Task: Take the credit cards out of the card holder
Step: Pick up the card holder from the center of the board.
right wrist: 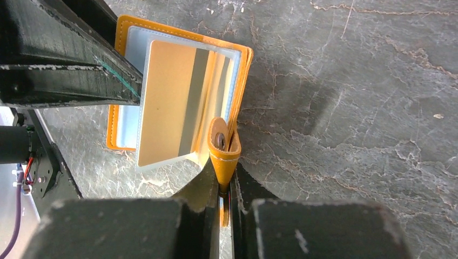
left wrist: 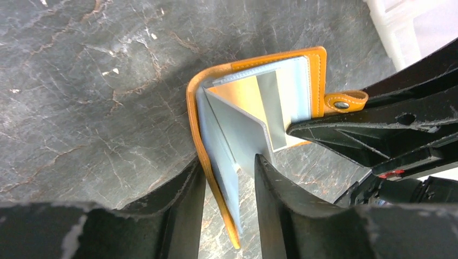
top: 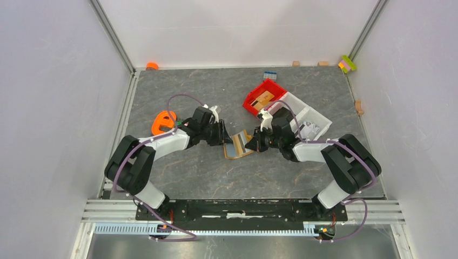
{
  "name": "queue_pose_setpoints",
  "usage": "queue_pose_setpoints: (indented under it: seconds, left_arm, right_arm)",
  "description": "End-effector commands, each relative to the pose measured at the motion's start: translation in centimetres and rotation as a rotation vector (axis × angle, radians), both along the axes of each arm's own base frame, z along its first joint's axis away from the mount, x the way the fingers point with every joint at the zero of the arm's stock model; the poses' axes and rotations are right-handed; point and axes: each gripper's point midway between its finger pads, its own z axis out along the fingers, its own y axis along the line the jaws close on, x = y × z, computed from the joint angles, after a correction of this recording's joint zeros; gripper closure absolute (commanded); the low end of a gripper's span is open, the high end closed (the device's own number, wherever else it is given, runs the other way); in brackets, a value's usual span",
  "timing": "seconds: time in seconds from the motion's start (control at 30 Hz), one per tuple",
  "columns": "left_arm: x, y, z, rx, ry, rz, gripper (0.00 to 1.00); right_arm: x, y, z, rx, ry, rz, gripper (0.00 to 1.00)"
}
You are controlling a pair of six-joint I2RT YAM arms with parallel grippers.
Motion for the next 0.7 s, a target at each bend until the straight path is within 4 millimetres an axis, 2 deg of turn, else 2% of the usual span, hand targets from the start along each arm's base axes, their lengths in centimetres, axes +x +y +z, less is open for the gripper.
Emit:
queue_pose_setpoints:
  seconds: [0.0, 0.17, 0.33, 0.47, 0.53, 0.6, 0.63, 0.67]
  left_arm:
    - [0.99, -0.31, 1.39, -0.136, 0.002, 0.037, 0.51]
    - [1.12, 0.08, 1.54, -0.204, 0.019, 0.058, 0.39]
    - [1.18, 0.35, 1.90, -0.205, 0.004, 0.070, 0.34]
    - [1.09, 0.15, 1.98, -0.221, 0.011, 0.067, 0.22]
    - [1.01, 0.04, 1.97, -0.228, 0.014, 0.064, 0.10]
    - [1.12, 0.13, 2.07, -0.231, 0.011, 0.072, 0.06]
    - [1.10, 0.18, 2.13, -0.232, 0.006, 0.074, 0.00]
    - [1.11, 0.26, 2.20, -0.233, 0.001, 0.078, 0.00]
  right_arm:
    - [0.36, -0.14, 0.41, -0.017, -0.032, -0.004, 0.94]
    - [0.44, -0.25, 0.17, -0.028, -0.026, -0.010, 0.95]
    - [0.42, -0.21, 0.10, -0.030, -0.023, -0.007, 0.96]
    - [0.48, -0.28, 0.08, -0.033, -0.023, -0.010, 0.96]
    - [0.51, -0.23, 0.14, -0.032, -0.024, -0.010, 0.96]
    - [0.52, -0.22, 0.17, -0.031, -0.025, -0.010, 0.96]
    - [0.47, -0.24, 0.09, -0.032, -0.023, -0.009, 0.97]
    - [0.48, -0.26, 0.09, -0.033, -0.022, -0.010, 0.97]
